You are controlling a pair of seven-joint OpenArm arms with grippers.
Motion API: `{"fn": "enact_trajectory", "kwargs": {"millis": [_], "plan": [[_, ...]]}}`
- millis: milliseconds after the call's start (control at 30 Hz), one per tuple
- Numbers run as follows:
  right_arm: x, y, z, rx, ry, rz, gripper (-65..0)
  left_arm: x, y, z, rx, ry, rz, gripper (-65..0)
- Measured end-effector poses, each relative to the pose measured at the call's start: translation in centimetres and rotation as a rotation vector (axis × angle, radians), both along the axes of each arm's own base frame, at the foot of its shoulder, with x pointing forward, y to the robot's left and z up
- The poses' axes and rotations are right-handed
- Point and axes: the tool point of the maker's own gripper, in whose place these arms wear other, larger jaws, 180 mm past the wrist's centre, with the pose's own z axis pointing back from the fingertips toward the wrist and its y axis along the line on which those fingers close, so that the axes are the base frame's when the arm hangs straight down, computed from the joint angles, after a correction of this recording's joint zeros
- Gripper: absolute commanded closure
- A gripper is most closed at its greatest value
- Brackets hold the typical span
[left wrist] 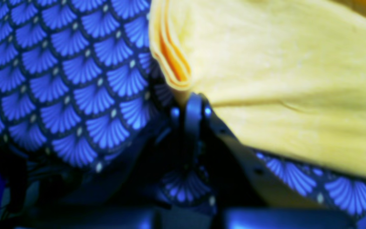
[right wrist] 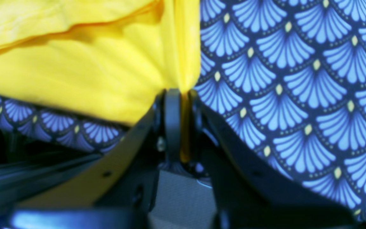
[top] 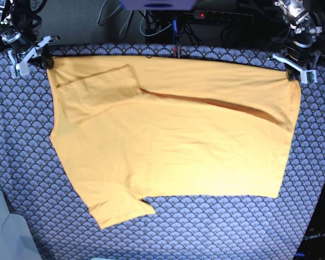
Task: Fold the T-shirt properly
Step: 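Drag the folded edge back toward the robot with both grippers, then release the shirt edge and raise both grippers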
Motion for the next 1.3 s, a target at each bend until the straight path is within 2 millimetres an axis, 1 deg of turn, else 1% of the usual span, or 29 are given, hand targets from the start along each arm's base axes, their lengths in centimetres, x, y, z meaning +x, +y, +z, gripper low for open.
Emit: {"fn": "enact_trajectory", "kwargs": {"millis": [100, 167, 233, 267, 333, 433, 633, 733, 800, 900, 967, 1033, 1200, 1300], "plan": [[0.0, -0.1, 0.0, -0.002, -0.001, -0.002, -17.3, -0.5, 0.6, 0.1, 0.0, -0.002, 0.029, -23.1], [0.1, -0.2, 0.1, -0.006, -0.003, -0.002, -23.2, -1.0, 1.4, 0.1, 0.004, 0.01, 0.056, -32.6], [0.0, -0.3, 0.1, -0.007, -0.004, -0.002, -28.0, -1.2, 2.0, 0.3, -0.002, 0.002, 0.085, -39.2], [0.1, -0.3, 0.2, -0.006, -0.008, -0.003, -29.8, -1.3, 2.2, 0.3, -0.004, 0.004, 0.094, -40.9], [0.0, -0.3, 0.2, -0.007, -0.008, -0.003, -31.7, -1.4, 2.4, 0.3, -0.004, 0.007, 0.102, -42.3], [0.0, -0.4, 0.3, -0.008, -0.01, -0.009, -31.9, -1.6, 2.9, 0.3, -0.009, 0.005, 0.126, -42.3], [-0.4, -3.2, 1.1, -0.043, -0.026, -0.099, -31.9, -1.8, 3.3, 0.3, -0.016, 0.006, 0.147, -42.4], [-0.6, -6.0, 2.2, -0.086, -0.05, -0.167, -31.9, -2.2, 4.0, 0.5, -0.013, 0.016, 0.147, -42.4], [-0.6, -7.2, 2.6, -0.111, -0.056, -0.199, -32.0, -2.5, 4.4, 0.6, -0.017, 0.026, 0.158, -42.4], [0.3, -8.0, 3.2, -0.118, -0.086, -0.226, -32.1, -2.7, 5.1, 0.7, -0.032, 0.022, 0.192, -42.4], [0.6, -8.6, 3.8, -0.126, -0.103, -0.23, -32.1, -3.2, 6.5, 1.0, -0.018, 0.038, 0.232, -42.4], [0.5, -9.1, 4.0, -0.145, -0.094, -0.223, -32.1, -3.3, 7.4, 1.1, 0.002, 0.055, 0.242, -42.4], [2.5, -8.8, 4.2, -0.137, -0.1, -0.215, -32.1, -3.2, 7.7, 1.3, 0.013, 0.06, 0.253, -42.4], [3.7, -9.6, 4.8, -0.161, -0.083, -0.206, -32.1, -2.6, 7.7, 1.2, 0.017, 0.07, 0.247, -42.4]]}}
